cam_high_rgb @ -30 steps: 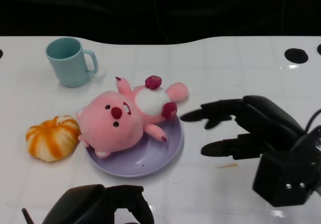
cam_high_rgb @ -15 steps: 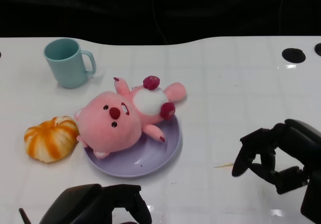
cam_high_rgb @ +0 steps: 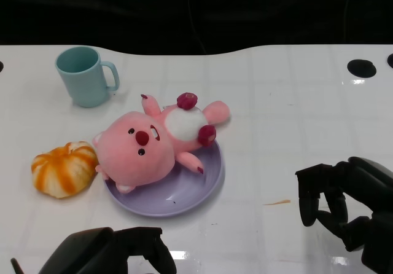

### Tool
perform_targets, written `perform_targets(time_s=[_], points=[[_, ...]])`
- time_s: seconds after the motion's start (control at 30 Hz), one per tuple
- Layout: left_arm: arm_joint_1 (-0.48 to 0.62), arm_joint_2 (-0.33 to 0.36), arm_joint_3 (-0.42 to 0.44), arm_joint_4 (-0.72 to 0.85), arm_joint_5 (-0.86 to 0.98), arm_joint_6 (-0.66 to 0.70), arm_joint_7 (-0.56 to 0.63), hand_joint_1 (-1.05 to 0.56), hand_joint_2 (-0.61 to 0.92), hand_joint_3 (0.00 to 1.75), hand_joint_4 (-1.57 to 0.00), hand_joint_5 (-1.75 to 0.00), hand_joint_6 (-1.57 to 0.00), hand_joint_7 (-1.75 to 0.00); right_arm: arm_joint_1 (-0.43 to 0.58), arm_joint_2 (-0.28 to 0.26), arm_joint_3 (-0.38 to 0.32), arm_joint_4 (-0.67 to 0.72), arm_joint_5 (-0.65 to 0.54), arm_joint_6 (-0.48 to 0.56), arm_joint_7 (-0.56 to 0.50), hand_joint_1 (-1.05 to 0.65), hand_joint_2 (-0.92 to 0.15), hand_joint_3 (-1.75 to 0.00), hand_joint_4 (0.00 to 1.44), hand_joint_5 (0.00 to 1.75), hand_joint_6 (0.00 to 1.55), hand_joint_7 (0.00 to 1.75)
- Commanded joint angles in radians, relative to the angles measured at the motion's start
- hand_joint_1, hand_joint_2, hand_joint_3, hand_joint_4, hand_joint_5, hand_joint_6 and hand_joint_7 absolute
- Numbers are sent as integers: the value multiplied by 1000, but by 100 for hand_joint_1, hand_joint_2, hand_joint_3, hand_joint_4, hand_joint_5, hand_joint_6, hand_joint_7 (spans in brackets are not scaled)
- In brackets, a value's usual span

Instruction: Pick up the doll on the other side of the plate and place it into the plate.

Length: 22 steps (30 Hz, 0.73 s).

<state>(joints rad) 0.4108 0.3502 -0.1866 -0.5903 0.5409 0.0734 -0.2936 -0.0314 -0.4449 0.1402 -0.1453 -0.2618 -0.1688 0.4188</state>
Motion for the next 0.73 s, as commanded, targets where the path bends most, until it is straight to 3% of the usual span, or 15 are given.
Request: perform_targets(time_s=[0.03,0.3,0.73], points=[[7,19,21,13,-16,-12,-1,-29,92,37,-63,-160,-71,-95,-2,-17,13,-21,14,47,45,-3,-38,-133,86,175,72,163],[14,24,40,27,-40,-34,3,-27,92,37,-61,-163,-71,-93,5,-20,31,-47,9,48,68,-5,-38,-129,85,175,75,155],[7,17,29,33,-26,-34,-1,-29,92,38,-60,-161,-72,-92,-3,-23,29,-69,26,141,125,-6,-42,-128,82,175,71,161]])
